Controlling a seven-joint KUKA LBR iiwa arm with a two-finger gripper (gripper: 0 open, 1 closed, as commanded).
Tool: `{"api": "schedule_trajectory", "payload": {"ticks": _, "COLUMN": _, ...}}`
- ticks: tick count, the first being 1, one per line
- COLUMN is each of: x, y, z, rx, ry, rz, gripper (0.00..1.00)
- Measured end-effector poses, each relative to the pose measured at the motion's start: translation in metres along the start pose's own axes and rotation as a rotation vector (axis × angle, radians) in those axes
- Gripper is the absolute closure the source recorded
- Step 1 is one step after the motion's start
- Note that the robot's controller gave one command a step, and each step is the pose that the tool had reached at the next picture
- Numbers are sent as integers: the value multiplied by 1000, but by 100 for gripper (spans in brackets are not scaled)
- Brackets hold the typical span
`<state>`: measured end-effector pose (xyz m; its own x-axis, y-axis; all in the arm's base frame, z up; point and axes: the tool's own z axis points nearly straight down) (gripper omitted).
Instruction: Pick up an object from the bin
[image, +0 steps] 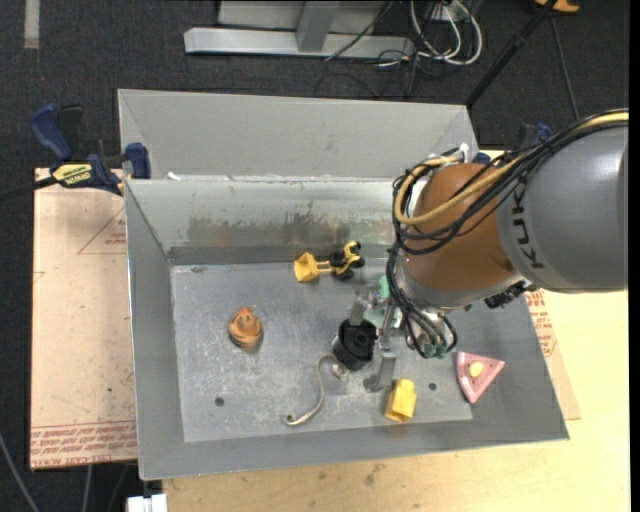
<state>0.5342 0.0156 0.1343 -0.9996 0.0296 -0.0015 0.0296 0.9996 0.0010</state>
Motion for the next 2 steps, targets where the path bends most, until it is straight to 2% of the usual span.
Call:
{"api": "schedule_trajectory", "payload": {"ticks": 1, "x": -65, "y": 1, "z": 56, "rx": -3, "ry": -27, "rz": 76, "gripper": 100}}
{"api": "schedule_trajectory", "payload": {"ticks": 2, "x": -65, "y": 1, "z": 56, "rx": -3, "ry": -27, "rz": 76, "gripper": 100}}
